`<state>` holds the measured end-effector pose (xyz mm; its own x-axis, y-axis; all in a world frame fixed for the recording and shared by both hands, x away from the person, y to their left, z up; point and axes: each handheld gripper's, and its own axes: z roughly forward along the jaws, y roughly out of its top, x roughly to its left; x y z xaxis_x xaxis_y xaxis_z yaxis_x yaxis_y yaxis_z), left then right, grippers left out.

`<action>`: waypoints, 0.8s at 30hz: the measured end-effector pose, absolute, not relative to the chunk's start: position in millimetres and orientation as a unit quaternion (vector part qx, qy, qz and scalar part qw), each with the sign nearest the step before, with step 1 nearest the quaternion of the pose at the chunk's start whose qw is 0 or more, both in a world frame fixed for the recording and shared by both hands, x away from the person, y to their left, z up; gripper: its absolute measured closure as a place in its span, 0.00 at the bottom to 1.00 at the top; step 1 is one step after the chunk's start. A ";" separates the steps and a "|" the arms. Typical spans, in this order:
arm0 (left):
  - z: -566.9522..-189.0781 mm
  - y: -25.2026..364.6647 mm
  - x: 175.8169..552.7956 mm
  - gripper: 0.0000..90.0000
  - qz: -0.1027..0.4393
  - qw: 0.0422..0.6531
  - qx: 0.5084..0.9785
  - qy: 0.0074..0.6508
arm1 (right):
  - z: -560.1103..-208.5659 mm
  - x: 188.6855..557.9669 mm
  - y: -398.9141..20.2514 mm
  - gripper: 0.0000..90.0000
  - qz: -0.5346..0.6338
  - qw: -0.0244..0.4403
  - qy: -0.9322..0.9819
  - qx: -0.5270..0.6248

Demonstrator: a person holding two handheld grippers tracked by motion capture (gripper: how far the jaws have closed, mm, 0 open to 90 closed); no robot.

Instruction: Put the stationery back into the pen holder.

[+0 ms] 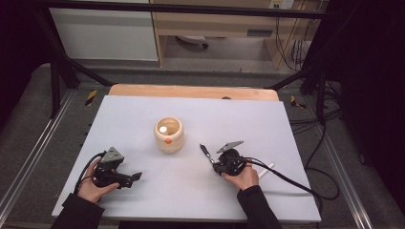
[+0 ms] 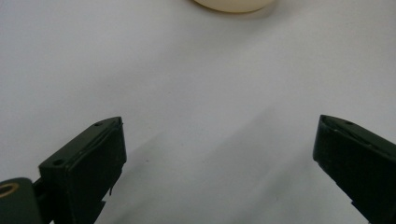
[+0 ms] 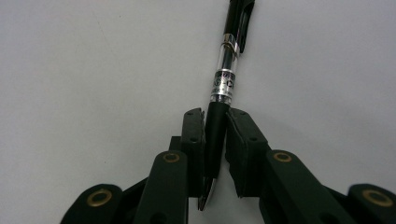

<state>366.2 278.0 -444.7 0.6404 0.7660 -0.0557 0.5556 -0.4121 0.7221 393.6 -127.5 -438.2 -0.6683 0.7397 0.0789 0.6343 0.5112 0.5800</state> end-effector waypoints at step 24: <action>-441.9 275.5 364.2 0.03 0.142 0.377 0.831 0.384 | -423.9 394.2 -137.9 0.90 0.317 0.065 0.861 0.392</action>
